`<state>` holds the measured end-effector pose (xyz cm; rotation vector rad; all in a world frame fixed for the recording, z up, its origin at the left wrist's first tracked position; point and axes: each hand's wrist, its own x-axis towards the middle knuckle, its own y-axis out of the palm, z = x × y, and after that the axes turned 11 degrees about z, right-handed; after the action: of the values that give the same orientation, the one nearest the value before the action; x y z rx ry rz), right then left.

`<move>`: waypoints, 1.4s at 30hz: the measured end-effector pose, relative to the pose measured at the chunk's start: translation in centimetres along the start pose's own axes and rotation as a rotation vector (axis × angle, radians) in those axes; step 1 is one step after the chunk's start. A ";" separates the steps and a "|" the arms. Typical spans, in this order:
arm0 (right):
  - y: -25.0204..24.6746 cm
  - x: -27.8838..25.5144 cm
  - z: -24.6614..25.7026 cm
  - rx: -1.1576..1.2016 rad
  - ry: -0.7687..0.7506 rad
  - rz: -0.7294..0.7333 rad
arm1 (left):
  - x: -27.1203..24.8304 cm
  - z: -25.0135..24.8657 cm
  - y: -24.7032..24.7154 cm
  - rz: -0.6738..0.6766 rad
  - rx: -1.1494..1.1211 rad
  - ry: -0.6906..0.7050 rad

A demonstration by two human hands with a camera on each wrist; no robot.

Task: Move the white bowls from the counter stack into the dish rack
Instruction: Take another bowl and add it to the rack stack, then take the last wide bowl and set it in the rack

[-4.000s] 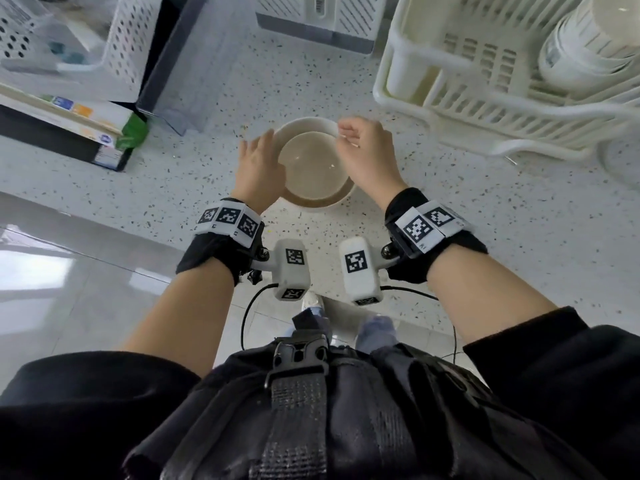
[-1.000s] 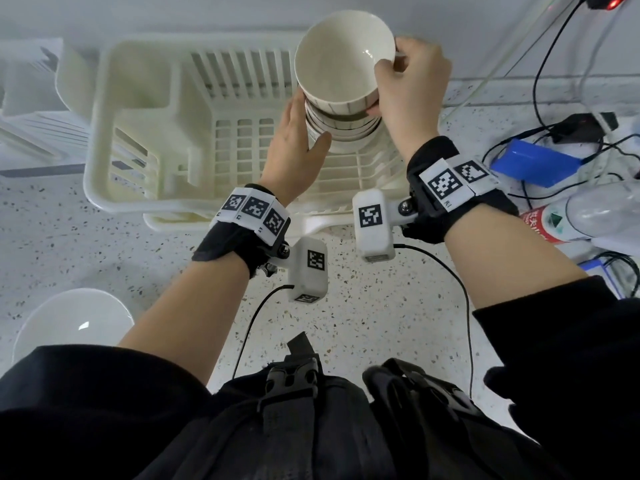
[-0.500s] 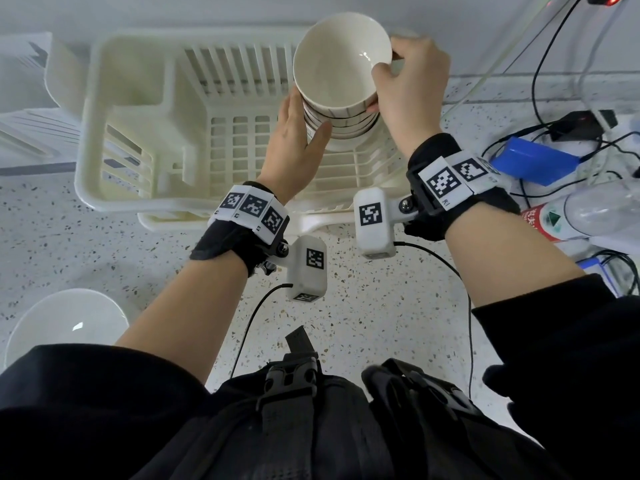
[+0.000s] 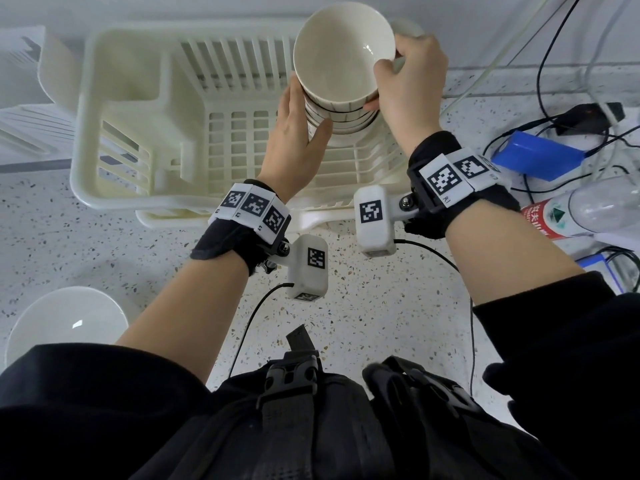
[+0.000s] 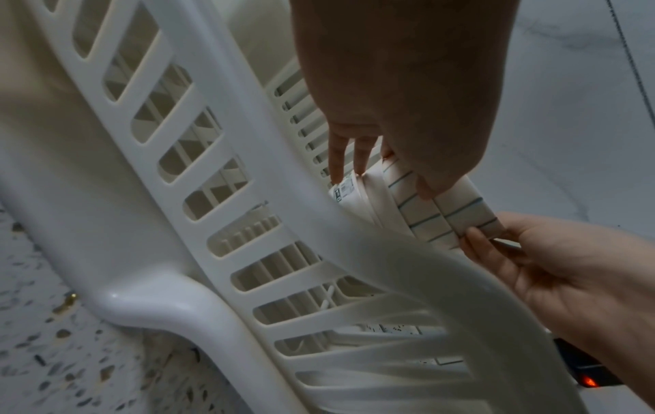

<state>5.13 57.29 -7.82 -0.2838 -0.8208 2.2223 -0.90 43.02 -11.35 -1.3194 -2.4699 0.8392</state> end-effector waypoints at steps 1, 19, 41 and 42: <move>0.2 0.1 -0.1 0.000 0.005 0.008 | 0.0 0.0 0.0 0.002 -0.005 -0.001; -0.4 -2.7 0.8 0.110 0.120 0.058 | -2.7 -1.1 -1.0 0.029 0.030 -0.111; 5.2 -23.3 9.8 0.250 0.004 0.556 | -23.7 -0.3 -5.4 -0.229 0.050 -0.147; 6.1 -24.1 10.4 0.246 0.022 0.607 | -24.6 0.4 -6.1 -0.232 0.053 -0.173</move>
<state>14.13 32.06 -4.75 -0.4848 -0.4750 2.8455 8.82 20.12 -6.38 -0.9544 -2.6451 0.9878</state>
